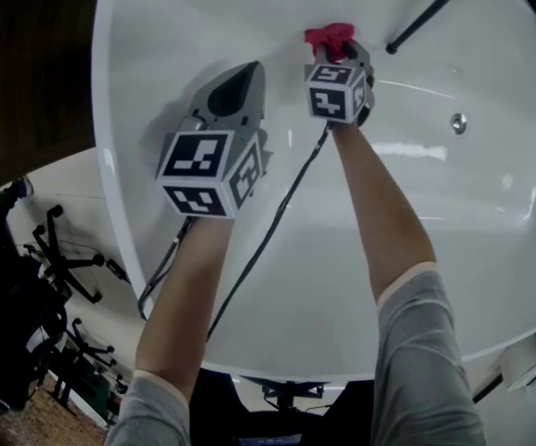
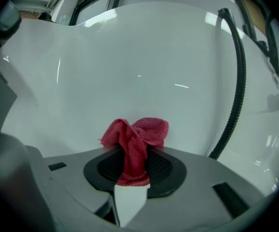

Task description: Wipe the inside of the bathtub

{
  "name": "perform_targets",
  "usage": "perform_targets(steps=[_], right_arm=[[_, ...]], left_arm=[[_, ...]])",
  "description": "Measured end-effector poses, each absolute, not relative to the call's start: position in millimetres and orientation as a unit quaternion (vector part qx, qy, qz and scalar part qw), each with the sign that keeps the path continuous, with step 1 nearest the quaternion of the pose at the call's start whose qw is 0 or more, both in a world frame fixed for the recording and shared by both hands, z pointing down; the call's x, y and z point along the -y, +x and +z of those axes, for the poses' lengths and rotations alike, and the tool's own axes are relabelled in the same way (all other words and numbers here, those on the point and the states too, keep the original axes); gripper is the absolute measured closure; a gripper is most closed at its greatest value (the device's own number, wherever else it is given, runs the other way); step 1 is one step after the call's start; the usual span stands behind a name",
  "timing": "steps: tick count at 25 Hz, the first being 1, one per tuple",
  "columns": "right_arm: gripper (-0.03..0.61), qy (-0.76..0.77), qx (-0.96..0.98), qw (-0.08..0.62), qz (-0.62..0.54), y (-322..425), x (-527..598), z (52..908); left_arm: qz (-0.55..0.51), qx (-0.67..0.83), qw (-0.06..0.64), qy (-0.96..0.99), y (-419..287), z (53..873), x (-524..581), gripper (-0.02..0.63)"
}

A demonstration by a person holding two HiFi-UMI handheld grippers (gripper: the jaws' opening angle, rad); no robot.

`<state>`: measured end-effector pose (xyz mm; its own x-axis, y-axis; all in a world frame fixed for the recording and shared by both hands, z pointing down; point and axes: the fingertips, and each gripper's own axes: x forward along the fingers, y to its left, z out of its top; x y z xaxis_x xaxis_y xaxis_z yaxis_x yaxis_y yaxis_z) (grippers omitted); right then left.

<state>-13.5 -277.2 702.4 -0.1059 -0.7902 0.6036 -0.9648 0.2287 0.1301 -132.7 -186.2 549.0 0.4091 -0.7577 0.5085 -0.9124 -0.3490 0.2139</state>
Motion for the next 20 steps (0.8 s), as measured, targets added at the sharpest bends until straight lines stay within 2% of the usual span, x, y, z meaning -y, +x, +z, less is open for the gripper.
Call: perform_targets(steps=[13,16,20], right_arm=[[0.46,0.531,0.768,0.305,0.189,-99.9,269.7,743.1],[0.46,0.526,0.767,0.319,0.183,-89.8,268.7,751.5],[0.462,0.572,0.713,0.35,0.205,-22.5,260.8,774.4]], left_arm=[[0.155,0.522,0.241,0.804,-128.3,552.2,188.4,0.617],[0.157,0.52,0.245,0.803,-125.7,557.2,186.4,0.617],[0.154,0.519,0.253,0.802,-122.7,563.4,180.9,0.617]])
